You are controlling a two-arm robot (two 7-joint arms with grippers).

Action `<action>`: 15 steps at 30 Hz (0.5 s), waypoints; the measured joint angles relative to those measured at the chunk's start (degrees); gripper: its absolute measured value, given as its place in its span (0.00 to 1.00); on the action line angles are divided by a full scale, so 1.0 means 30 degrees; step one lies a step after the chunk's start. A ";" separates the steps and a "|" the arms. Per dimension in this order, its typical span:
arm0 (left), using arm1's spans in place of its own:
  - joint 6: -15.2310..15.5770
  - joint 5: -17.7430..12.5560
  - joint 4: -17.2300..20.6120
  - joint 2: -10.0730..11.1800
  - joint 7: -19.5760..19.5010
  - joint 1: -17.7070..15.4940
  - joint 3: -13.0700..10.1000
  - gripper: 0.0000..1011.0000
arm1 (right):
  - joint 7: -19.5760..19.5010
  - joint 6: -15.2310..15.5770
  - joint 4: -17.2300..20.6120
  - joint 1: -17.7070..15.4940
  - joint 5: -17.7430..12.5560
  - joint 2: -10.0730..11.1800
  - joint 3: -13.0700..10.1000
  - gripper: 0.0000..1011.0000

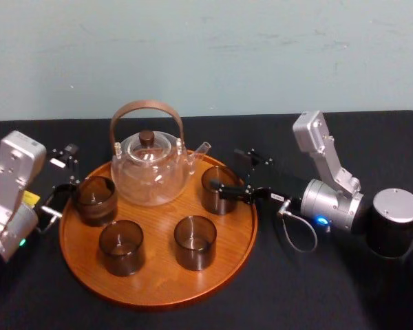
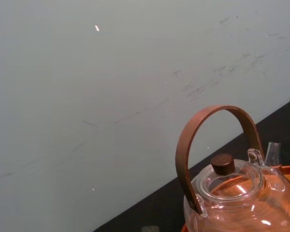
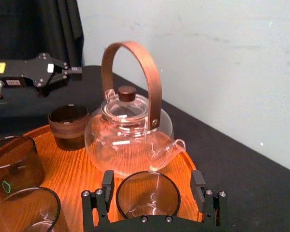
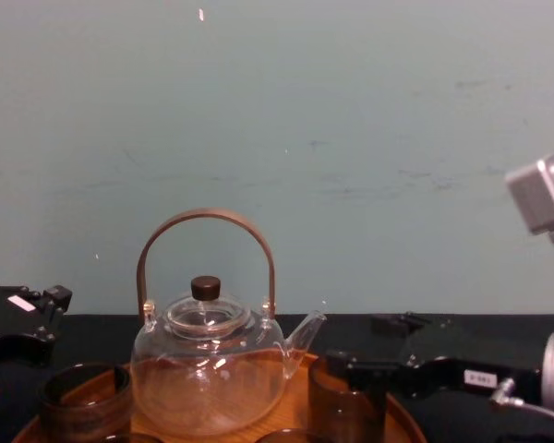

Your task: Pick up the glass from the table and place it on the tray.

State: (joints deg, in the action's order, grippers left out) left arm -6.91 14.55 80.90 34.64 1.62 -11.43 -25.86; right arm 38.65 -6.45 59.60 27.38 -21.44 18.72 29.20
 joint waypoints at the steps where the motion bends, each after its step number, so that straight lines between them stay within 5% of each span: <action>1: 0.0000 0.0001 0.0000 0.0000 0.0000 0.0000 0.0000 0.00 | -0.0017 -0.0031 0.0333 -0.0166 -0.0091 0.0129 -0.0093 0.99; 15: 0.0000 0.0000 -0.0001 0.0000 0.0000 0.0000 0.0000 0.00 | -0.0411 0.0211 0.4350 -0.3098 -0.1598 0.2029 -0.1129 0.99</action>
State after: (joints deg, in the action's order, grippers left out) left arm -6.91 14.55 80.90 34.64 1.62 -11.43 -25.86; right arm 37.42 -5.82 72.65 18.09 -26.23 24.81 25.81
